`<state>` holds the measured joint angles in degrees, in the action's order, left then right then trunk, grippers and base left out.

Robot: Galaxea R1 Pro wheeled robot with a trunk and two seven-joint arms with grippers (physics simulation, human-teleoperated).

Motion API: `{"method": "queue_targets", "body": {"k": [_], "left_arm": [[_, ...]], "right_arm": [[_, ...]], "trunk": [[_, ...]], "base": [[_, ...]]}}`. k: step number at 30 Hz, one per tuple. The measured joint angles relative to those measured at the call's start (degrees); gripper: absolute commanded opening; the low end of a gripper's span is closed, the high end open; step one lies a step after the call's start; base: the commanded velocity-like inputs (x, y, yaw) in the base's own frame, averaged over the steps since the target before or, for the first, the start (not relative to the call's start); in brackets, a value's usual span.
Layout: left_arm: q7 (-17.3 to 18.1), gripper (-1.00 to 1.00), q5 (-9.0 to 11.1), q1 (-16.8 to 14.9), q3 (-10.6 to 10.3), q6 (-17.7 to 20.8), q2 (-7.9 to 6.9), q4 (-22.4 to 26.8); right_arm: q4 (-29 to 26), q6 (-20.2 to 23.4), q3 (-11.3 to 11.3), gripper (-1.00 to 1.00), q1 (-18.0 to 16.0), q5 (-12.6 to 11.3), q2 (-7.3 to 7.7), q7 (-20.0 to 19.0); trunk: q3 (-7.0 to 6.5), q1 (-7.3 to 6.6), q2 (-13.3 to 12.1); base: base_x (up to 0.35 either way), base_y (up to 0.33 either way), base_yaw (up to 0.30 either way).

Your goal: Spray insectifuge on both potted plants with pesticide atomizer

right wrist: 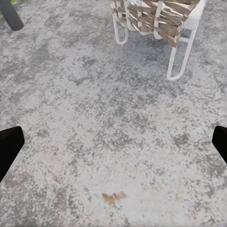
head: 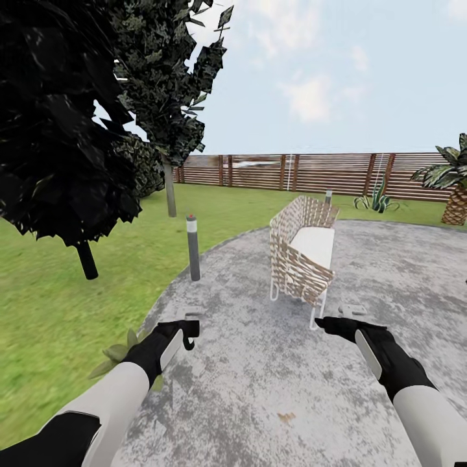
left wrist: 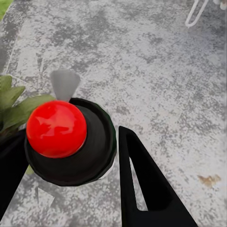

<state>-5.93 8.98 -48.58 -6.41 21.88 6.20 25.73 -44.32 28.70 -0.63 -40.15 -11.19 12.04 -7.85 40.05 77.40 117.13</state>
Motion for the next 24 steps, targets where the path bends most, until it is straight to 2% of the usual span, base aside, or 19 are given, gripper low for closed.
{"method": "queue_targets", "body": {"k": [11, 24], "left_arm": [[0.0, -1.0, 0.01, 0.01, 0.0, 0.01, 0.0, 0.01], [0.0, -1.0, 0.01, 0.01, 0.0, 0.02, -0.01, 0.03]], "right_arm": [[0.01, -0.01, -0.08, 1.0, -0.01, 0.01, 0.01, 0.04], [0.03, -0.03, -0.08, 1.0, -0.02, 0.02, -0.01, 0.09]], "trunk": [[-1.97, -2.42, -4.41], [-4.31, -5.27, -9.63]], "base": [[0.0, 0.0, 0.018], [0.0, 0.0, 0.221]]}}
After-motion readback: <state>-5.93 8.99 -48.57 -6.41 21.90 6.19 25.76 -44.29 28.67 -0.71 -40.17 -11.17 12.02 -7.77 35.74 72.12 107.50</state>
